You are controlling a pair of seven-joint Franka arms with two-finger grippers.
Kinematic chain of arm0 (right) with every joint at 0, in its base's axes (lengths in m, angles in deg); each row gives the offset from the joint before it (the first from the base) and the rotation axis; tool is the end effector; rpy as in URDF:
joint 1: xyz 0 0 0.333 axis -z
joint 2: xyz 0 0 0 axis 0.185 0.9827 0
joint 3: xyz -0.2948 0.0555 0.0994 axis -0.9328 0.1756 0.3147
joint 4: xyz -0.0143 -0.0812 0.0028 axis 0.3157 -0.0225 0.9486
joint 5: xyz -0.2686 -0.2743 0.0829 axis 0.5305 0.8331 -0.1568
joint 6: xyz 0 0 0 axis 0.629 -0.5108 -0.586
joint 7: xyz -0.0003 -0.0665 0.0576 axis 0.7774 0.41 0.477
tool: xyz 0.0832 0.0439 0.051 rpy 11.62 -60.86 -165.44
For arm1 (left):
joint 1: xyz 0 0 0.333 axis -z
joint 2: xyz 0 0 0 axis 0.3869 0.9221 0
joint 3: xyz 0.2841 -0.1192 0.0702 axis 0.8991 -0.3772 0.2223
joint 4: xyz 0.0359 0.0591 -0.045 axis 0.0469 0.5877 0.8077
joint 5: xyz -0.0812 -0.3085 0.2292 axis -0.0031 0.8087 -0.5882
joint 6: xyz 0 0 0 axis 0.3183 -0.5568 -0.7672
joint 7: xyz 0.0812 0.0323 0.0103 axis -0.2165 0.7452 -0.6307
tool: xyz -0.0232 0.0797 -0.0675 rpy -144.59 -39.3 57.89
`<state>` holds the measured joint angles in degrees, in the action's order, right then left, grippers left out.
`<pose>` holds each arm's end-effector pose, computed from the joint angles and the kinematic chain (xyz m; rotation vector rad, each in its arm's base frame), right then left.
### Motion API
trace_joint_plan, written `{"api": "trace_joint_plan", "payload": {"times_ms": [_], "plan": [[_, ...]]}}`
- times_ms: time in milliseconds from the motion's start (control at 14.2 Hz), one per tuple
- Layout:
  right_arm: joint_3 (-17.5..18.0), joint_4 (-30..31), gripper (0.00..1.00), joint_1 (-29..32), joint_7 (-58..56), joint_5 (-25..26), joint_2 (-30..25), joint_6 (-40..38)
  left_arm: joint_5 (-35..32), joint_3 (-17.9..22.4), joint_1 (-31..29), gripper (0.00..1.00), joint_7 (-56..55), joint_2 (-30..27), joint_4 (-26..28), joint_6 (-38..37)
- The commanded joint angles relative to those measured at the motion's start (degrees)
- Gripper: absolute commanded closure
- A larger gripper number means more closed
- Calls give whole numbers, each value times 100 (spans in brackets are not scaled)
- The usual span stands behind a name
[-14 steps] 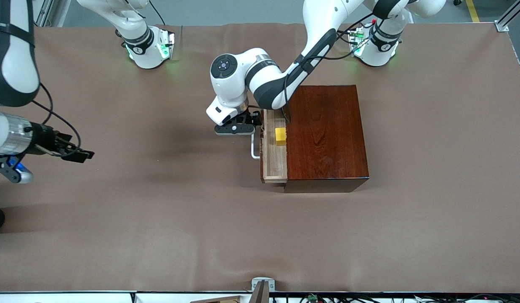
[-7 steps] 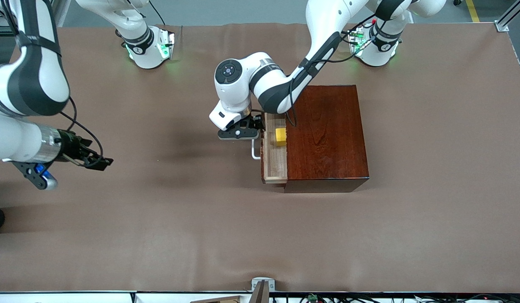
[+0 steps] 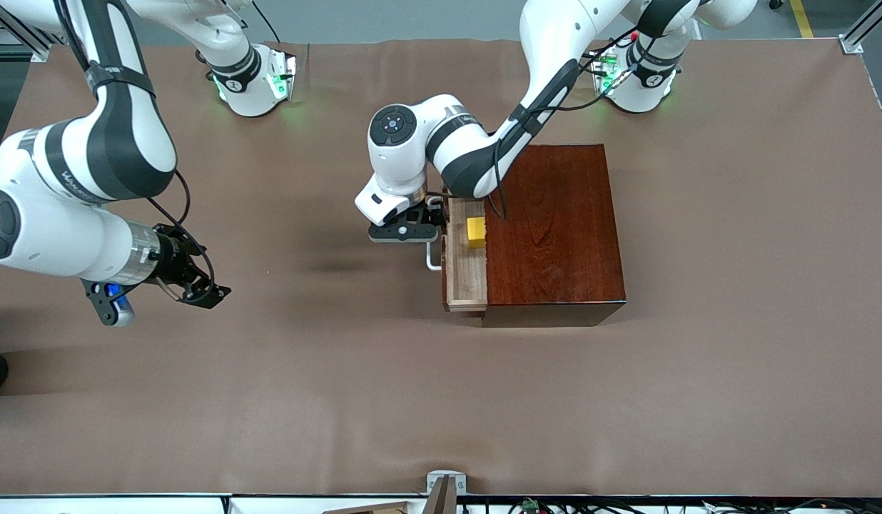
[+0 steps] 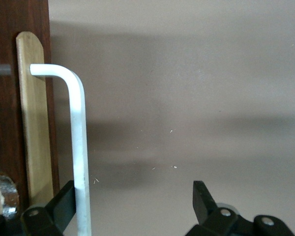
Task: Open drawer, take yellow block, close drawer
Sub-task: 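Pull the drawer open with the left gripper while the right gripper approaches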
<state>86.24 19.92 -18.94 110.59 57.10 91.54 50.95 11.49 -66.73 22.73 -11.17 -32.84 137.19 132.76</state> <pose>0.6422 0.0973 0.4568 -2.6459 1.4792 0.3563 0.4527 -0.5995 0.3001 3.1080 -0.0131 0.0708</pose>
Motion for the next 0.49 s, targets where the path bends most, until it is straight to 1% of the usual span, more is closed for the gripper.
{"api": "trace_joint_plan", "payload": {"times_ms": [0,212,423], "plan": [[-8,-43,0,423,65,-412,25,-26,175,-72,118,0,89,174,-148,496],[-8,-26,0,739,-31,-403,25,-44,202,-81,214,0,71,174,-174,637],[-8,-17,0,889,-137,-377,8,-131,298,-107,328,0,45,174,-183,873]]}}
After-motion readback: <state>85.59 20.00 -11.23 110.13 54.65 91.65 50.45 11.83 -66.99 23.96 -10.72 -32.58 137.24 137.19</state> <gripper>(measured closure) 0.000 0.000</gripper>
